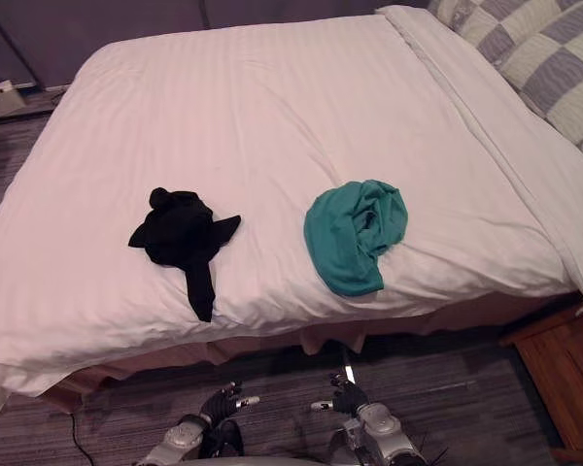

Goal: Tidy the bed and pick cloth on bed and put in laundry

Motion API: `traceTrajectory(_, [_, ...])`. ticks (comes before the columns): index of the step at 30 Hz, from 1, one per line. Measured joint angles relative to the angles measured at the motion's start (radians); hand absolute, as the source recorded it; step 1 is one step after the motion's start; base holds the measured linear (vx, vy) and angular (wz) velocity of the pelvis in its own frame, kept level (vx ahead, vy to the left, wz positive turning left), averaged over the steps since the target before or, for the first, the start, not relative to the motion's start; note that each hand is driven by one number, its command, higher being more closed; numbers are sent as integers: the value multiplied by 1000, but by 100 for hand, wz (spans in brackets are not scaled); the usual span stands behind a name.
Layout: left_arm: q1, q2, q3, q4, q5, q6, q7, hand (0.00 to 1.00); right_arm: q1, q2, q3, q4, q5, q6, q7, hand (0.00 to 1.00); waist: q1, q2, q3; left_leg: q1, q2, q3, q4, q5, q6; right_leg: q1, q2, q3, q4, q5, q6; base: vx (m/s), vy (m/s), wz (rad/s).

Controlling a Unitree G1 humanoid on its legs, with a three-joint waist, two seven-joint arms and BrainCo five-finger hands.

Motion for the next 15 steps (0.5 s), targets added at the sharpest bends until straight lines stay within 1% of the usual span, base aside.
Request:
traceTrajectory(1, [11,1,76,2,-21,24,37,0,6,9,-65,15,1,12,-32,0,4,-4,-6,9,-3,-5,-15,5,0,14,0,-8,-13,0,0,49,-11,27])
traceTrajectory(3, [32,5,168,6,-33,48,88,0,22,11,-156,35,21,29,-78,0,4,-6,-13,11,-7,-11,-22,7,0,24,-3,-19,-19,0,1,68,-5,17])
traceTrajectory(4, [58,18,263,18,-33,56,133,0,49,0,-259,36,53,53,-132,0,7,-6,-19,12,-11,-12,-22,8,1,37,-6,-23,-24,-1,1,88,-3,12])
traceTrajectory(5, [67,25,296,25,-32,58,146,0,59,-7,-298,38,64,60,-150,0,8,-6,-20,13,-12,-11,-22,8,2,41,-7,-25,-27,-1,1,99,3,15])
traceTrajectory(6, [98,54,382,27,-23,54,175,0,85,-38,-408,38,89,65,-200,0,12,-6,-26,15,-17,-11,-23,12,7,48,-12,-27,-29,-1,1,66,1,12])
traceTrajectory(7, [104,65,407,27,-17,48,184,0,91,-52,-439,38,93,66,-212,0,14,-7,-26,16,-19,-11,-22,14,10,51,-13,-28,-29,-1,1,65,3,17])
traceTrajectory(8, [116,93,462,24,1,27,205,0,108,-87,-508,37,95,65,-240,0,16,-7,-26,20,-23,-10,-23,20,17,62,-16,-29,-32,-1,1,35,-4,17])
traceTrajectory(9, [127,138,528,18,19,-10,236,0,120,-141,-579,35,89,59,-281,0,17,-7,-27,29,-25,-9,-24,25,19,77,-18,-32,-38,-1,1,25,-6,18])
traceTrajectory(10, [129,164,555,13,30,-26,249,0,124,-171,-607,30,81,53,-298,0,17,-5,-30,30,-25,-9,-26,28,19,78,-18,-35,-43,-1,1,-28,-7,16])
traceTrajectory(11, [130,204,592,-9,44,-60,269,0,123,-219,-644,25,51,37,-325,0,17,-2,-35,30,-25,-10,-34,35,20,78,-17,-42,-46,-1,1,-73,-5,23])
traceTrajectory(12, [125,252,620,-58,57,-114,300,0,126,-271,-677,-13,5,12,-375,0,15,7,-43,30,-27,-10,-62,58,19,71,-16,-53,-47,-1,0,-81,1,28])
traceTrajectory(13, [122,273,628,-85,65,-137,315,0,127,-291,-685,-38,-22,2,-398,0,12,12,-46,30,-27,-10,-75,63,19,69,-15,-55,-46,-2,0,-71,7,28])
traceTrajectory(14, [115,303,636,-137,78,-167,339,0,129,-316,-688,-89,-66,-7,-438,0,8,16,-49,26,-27,-10,-80,63,19,65,-14,-58,-44,-2,0,-97,27,9])
traceTrajectory(15, [107,334,636,-208,87,-188,364,0,130,-333,-687,-159,-112,-12,-479,0,11,20,-52,25,-28,-8,-80,63,20,60,-14,-54,-43,-3,-2,-99,27,0])
